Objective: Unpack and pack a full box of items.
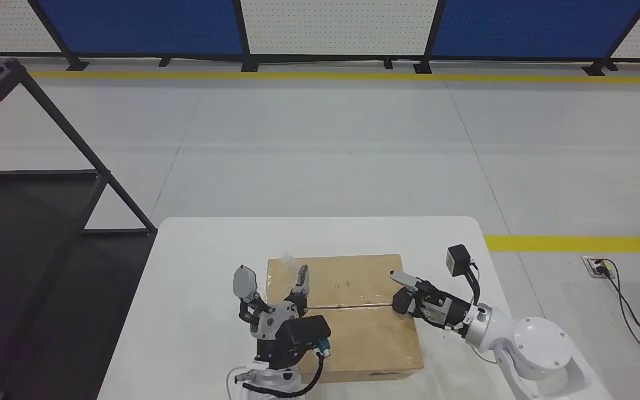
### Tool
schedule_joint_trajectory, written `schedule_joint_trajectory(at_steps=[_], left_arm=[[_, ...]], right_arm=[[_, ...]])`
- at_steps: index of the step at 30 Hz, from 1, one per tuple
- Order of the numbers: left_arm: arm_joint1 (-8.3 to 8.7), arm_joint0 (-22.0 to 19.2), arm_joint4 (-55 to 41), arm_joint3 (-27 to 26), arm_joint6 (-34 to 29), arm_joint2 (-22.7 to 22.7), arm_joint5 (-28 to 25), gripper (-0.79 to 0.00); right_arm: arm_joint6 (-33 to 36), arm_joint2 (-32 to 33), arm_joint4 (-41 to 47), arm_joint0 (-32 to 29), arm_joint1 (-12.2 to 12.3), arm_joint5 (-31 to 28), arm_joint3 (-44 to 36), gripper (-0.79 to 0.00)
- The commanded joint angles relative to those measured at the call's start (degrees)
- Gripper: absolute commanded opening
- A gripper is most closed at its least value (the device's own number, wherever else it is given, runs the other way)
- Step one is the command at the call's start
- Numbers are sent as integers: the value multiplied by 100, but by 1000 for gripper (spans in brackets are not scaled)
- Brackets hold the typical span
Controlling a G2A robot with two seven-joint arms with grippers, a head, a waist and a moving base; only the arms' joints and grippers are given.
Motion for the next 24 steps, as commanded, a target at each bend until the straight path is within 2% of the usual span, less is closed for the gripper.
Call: schedule_joint_trajectory(at_steps=[1, 15, 24], left_arm=[[1, 12, -76, 31, 5, -100, 31, 0], [40, 144, -654, -57, 120, -914, 132, 0], [60, 314, -860, -293, 308, -1249, 157, 0]], right_arm=[[-83, -12, -15, -56, -3, -27, -45, 0], [-63, -66, -25, 5, -11, -38, -4, 0], [-63, -83, -34, 19, -14, -36, -4, 0]])
